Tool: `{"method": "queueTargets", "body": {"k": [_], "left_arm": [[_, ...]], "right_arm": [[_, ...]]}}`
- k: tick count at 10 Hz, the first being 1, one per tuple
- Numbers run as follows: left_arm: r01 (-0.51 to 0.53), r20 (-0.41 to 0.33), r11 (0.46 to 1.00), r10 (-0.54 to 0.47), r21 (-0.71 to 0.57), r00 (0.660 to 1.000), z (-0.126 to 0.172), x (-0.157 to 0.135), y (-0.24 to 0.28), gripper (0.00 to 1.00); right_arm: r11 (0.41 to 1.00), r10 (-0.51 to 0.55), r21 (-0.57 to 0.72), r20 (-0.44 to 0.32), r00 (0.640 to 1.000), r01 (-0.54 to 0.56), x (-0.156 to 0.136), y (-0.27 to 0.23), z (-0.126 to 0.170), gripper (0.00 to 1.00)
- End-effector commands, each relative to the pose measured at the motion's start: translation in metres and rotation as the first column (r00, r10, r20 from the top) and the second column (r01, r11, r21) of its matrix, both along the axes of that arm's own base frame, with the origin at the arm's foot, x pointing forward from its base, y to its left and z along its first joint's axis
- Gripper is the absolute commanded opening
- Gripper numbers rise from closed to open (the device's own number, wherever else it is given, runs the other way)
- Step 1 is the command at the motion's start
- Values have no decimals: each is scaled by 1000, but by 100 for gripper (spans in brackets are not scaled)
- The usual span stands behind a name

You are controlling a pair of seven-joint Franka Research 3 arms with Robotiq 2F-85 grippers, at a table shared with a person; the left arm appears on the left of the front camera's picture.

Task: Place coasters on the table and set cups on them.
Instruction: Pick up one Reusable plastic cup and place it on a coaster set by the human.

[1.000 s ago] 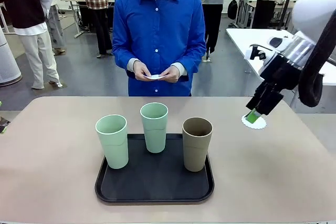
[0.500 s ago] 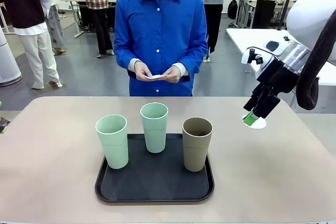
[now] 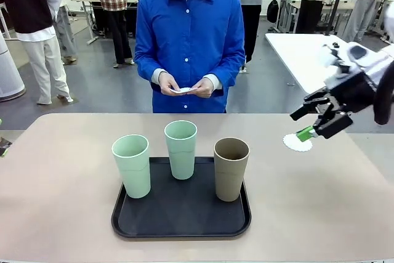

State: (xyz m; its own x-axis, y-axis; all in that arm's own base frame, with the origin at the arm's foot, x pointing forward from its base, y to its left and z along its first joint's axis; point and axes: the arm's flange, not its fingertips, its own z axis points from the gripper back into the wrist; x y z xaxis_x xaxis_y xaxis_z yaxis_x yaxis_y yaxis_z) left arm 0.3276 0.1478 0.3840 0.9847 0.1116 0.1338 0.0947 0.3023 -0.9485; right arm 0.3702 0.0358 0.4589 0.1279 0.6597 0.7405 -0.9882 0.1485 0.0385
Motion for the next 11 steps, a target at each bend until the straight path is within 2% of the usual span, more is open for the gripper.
{"method": "queueTargets", "body": {"k": [1, 2, 4, 5, 9, 11], "left_arm": [[-4, 8, 1000, 4, -11, 1000, 1, -1, 1, 100], [-4, 8, 1000, 4, -11, 1000, 1, -1, 1, 100], [-4, 8, 1000, 4, -11, 1000, 1, -1, 1, 100], [-4, 8, 1000, 4, -11, 1000, 1, -1, 1, 100], [-4, 8, 1000, 4, -11, 1000, 1, -1, 1, 100], [-4, 8, 1000, 4, -11, 1000, 1, -1, 1, 100]], "right_arm": [[972, 69, 221, 79, 995, -85, -4, -19, -42, 100], [953, 45, 296, 78, 996, -66, -3, -24, -62, 100], [933, -13, 358, 63, 998, -10, 5, -27, -102, 100], [924, 2, 383, 42, 999, -18, 8, -22, -116, 100], [895, 91, 430, 86, 992, -119, 11, -4, -149, 100], [896, 92, 431, 66, 994, -112, 14, 6, -160, 100]]}}
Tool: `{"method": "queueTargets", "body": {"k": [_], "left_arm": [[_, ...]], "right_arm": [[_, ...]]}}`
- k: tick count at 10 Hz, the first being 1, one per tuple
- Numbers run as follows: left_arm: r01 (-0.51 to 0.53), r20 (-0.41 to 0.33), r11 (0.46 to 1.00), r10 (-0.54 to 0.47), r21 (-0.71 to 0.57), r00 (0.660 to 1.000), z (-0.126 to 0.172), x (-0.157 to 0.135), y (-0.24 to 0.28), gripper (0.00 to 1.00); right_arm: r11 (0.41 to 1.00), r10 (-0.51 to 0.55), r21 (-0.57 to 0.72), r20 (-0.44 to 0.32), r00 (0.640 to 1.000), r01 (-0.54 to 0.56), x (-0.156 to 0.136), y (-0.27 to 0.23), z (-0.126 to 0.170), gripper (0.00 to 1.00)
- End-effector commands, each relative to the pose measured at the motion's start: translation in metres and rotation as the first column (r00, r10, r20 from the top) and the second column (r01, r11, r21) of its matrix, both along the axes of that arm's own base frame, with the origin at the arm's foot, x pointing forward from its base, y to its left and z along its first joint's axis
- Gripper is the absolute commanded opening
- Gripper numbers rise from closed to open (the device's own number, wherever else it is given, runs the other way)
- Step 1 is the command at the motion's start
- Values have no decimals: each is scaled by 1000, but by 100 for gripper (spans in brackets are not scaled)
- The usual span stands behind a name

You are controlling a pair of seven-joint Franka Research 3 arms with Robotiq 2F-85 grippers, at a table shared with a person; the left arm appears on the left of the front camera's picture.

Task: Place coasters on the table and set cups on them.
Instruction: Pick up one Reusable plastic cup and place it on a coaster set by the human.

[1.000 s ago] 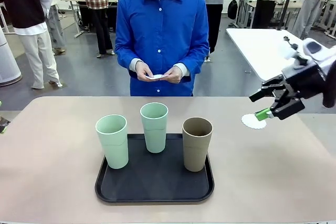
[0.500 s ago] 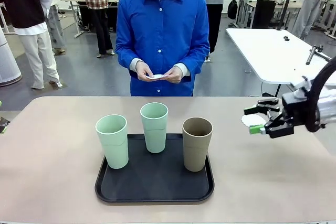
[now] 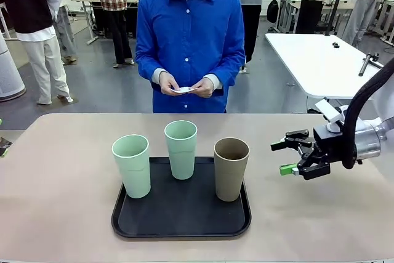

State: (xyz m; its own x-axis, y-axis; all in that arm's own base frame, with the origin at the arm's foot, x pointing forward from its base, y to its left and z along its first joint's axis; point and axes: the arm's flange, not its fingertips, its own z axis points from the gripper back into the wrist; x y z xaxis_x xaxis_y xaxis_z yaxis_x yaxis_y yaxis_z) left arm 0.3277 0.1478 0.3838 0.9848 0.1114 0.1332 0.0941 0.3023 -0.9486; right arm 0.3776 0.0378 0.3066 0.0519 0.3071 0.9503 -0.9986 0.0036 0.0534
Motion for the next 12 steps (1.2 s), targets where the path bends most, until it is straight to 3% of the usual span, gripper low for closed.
{"method": "queueTargets", "body": {"k": [1, 5, 6, 12], "left_arm": [[-4, 8, 1000, 4, -11, 1000, 1, -1, 1, 100], [-4, 8, 1000, 4, -11, 1000, 1, -1, 1, 100], [-4, 8, 1000, 4, -11, 1000, 1, -1, 1, 100], [-4, 8, 1000, 4, -11, 1000, 1, -1, 1, 100]], "right_arm": [[999, -34, 26, 10, 999, 34, 10, 10, -11, 100], [998, -66, -20, -29, 997, 65, 15, 24, -16, 100], [1000, -11, 9, -24, 1000, 11, 9, 19, -12, 100], [1000, -15, 3, -26, 1000, 15, 10, 20, -13, 100]]}}
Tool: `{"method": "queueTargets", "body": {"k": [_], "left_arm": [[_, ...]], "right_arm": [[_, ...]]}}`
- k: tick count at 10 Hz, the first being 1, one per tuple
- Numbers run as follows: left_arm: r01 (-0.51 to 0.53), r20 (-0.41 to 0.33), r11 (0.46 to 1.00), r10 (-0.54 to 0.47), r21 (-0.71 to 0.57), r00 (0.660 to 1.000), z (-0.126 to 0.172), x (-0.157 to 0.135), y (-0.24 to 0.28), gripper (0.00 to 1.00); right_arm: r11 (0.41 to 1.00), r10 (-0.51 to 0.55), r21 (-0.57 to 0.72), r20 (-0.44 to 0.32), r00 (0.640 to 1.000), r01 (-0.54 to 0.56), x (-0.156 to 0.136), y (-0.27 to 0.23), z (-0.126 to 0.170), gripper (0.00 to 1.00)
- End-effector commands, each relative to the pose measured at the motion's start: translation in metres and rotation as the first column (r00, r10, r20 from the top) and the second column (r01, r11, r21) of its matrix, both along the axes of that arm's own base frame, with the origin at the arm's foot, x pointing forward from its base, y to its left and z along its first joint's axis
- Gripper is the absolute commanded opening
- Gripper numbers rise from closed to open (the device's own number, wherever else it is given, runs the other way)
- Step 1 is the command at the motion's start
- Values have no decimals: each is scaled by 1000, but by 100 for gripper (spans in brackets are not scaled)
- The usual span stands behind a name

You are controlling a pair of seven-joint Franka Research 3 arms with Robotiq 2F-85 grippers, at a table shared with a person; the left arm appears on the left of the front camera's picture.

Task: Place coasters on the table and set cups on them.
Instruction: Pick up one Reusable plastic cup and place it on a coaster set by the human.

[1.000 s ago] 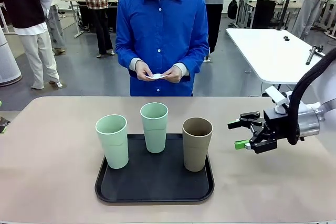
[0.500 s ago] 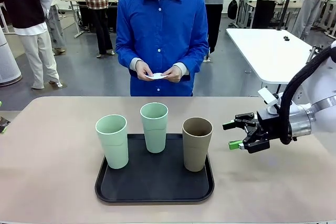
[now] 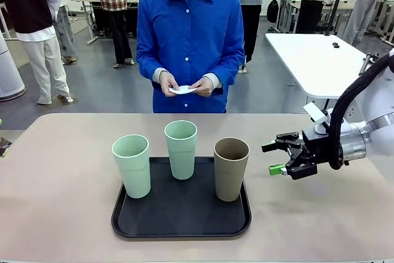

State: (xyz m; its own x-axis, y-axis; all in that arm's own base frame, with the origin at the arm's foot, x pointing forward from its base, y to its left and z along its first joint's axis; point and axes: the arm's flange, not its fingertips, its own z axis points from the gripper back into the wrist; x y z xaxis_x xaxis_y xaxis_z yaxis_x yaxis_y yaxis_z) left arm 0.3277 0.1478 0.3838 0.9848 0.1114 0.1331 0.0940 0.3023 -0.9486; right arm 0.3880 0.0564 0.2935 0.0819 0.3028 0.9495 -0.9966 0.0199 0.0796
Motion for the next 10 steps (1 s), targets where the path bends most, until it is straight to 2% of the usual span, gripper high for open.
{"method": "queueTargets", "body": {"k": [1, 4, 7, 10], "left_arm": [[-4, 9, 1000, 4, -11, 1000, 1, -1, 1, 100], [-4, 9, 1000, 4, -11, 1000, 1, -1, 1, 100], [-4, 9, 1000, 4, -11, 1000, 1, -1, 1, 100], [-4, 9, 1000, 4, -11, 1000, 1, -1, 1, 100]], "right_arm": [[999, 32, 13, 4, 999, -32, 3, 9, -6, 100], [987, 139, 73, 34, 990, -142, 7, 26, -26, 100], [980, 153, 118, 47, 987, -158, 12, 31, -42, 100], [980, 165, 114, -2, 986, -164, 14, 48, -57, 100]]}}
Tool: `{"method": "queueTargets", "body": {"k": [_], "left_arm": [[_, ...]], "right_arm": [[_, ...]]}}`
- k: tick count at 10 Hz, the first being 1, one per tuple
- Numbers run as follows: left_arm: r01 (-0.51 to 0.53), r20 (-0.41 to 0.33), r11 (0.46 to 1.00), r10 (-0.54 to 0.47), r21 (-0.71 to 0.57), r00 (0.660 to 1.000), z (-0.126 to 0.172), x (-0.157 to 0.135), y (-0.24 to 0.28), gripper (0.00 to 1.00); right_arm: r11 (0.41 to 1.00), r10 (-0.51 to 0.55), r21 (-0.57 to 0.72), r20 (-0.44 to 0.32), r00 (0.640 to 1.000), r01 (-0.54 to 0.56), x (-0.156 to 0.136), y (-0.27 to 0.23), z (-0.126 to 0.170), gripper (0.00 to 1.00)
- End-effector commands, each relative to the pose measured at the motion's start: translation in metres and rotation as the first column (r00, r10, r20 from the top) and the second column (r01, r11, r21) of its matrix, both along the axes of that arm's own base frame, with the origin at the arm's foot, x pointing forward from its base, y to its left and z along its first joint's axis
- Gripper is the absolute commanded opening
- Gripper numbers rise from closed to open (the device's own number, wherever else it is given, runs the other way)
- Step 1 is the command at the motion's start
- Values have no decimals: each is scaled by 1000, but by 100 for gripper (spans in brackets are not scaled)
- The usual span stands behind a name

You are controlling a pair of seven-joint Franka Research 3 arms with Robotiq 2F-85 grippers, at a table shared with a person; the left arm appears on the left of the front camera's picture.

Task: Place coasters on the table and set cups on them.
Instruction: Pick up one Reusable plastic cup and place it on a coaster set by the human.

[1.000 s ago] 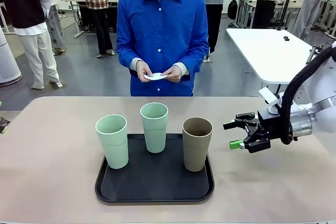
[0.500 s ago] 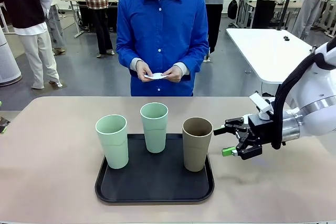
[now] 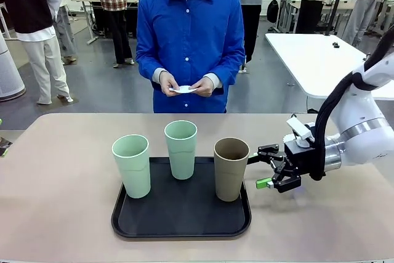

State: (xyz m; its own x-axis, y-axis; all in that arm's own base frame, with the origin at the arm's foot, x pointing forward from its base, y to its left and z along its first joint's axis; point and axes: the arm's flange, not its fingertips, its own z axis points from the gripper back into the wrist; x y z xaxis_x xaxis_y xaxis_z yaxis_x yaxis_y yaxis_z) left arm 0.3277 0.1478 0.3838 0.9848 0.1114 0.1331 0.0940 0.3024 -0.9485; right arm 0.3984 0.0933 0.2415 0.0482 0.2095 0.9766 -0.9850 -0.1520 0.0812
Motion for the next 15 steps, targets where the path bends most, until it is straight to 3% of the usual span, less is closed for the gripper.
{"method": "queueTargets", "body": {"k": [1, 8, 15], "left_arm": [[-4, 9, 1000, 4, -11, 1000, 1, -1, 1, 100], [-4, 9, 1000, 4, -11, 1000, 1, -1, 1, 100], [-4, 9, 1000, 4, -11, 1000, 1, -1, 1, 100]], "right_arm": [[1000, 9, -8, -15, 1000, -9, 3, 17, -7, 100], [999, 11, -38, 11, 1000, -10, 11, 36, -10, 100], [1000, 22, -13, -16, 1000, -22, 20, 45, -17, 100]]}}
